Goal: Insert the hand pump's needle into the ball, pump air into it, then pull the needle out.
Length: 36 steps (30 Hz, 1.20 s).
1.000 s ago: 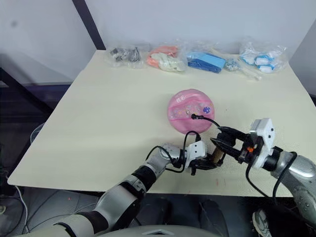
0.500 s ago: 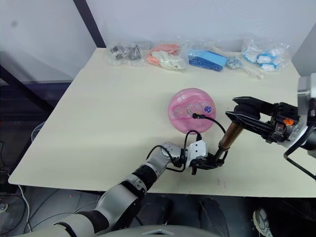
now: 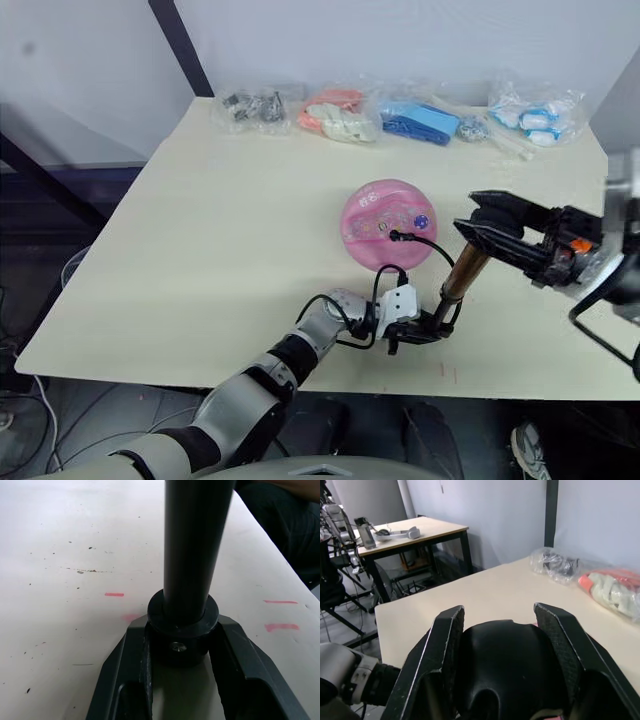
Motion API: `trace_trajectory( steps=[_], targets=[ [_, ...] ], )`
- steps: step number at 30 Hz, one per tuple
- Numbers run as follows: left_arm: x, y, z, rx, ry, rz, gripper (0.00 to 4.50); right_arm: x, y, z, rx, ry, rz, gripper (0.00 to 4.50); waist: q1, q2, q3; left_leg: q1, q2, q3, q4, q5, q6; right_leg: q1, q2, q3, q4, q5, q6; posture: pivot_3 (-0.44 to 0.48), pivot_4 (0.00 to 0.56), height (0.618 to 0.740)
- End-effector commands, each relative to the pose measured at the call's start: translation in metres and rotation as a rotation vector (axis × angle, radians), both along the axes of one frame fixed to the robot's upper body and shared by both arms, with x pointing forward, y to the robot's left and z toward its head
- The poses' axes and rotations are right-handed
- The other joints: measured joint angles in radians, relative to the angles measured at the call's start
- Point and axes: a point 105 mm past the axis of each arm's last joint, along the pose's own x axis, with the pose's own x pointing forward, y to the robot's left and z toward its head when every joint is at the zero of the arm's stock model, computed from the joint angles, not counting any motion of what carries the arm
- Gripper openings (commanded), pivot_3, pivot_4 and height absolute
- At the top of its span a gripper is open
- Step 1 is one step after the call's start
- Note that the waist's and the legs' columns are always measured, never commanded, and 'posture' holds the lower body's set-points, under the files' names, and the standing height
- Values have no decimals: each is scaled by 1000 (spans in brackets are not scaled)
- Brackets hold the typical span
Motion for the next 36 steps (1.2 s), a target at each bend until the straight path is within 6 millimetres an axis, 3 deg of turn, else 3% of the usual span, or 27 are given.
trace_trajectory(
  steps=[1,12,17,23,29,36],
  targets=[
    [-14,20,-39,131,117,33,1099,2,6,-42,-86,73,-5,1740,0,-1,-1,1,0,0,0,0,0,1,0,0,0,0,0,0,150,740],
    [-13,20,-39,132,114,36,1099,3,16,-117,-132,155,-32,1740,-2,-3,-8,5,1,1,0,0,0,3,2,1,0,0,1,0,150,740],
    [-13,20,-39,131,113,37,1099,3,17,-134,-131,167,-59,1740,-3,-1,-10,6,1,0,0,0,0,3,2,1,0,0,1,0,150,740],
    [-13,21,-40,135,114,36,1099,6,10,-97,-101,81,-64,1740,-3,-1,-10,6,1,0,-1,0,0,3,2,1,0,0,1,0,150,740],
    [-13,22,-40,138,115,36,1099,6,-1,-30,-46,-29,-41,1740,-1,4,-5,4,1,0,-1,0,0,2,1,1,0,0,0,0,150,740],
    [-14,22,-40,140,112,26,1099,0,-12,17,-64,-73,-12,1740,1,4,-3,1,0,0,-1,0,0,1,1,1,0,0,0,0,150,740]
  ],
)
